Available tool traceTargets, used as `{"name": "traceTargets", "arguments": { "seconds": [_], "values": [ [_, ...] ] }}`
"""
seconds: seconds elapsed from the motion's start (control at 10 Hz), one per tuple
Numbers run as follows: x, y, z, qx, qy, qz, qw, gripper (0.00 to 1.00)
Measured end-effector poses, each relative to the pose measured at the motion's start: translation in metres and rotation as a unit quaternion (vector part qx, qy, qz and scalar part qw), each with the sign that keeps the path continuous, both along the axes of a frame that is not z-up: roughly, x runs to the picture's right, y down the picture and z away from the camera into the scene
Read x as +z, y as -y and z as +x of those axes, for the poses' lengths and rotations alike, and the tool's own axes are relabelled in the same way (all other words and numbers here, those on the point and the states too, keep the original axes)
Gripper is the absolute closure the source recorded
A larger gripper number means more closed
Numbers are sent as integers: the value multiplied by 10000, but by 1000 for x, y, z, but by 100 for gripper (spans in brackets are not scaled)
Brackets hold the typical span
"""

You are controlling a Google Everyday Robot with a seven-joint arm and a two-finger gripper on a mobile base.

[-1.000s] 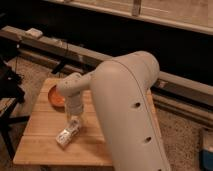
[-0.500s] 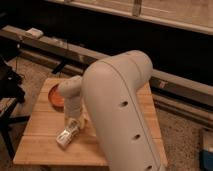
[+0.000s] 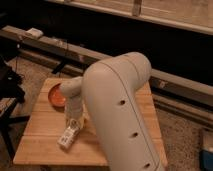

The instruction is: Place the bottle in the ceramic bowl

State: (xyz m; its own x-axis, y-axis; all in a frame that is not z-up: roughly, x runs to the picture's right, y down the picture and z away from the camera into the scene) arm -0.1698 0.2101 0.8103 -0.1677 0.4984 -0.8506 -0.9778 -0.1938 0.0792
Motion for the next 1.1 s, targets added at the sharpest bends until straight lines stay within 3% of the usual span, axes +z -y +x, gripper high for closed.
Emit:
{"name": "traceTargets", "arguments": {
  "seconds": [0.3,0.6,0.9,1.1],
  "values": [
    [-10,39,35,40,62,63,10000,98],
    [-6,91,54,-142,192,249,9994,100],
    [28,147,55,-291,322,324,9985,100],
    [47,176,41,-323,388,362,9981,100]
  ]
}}
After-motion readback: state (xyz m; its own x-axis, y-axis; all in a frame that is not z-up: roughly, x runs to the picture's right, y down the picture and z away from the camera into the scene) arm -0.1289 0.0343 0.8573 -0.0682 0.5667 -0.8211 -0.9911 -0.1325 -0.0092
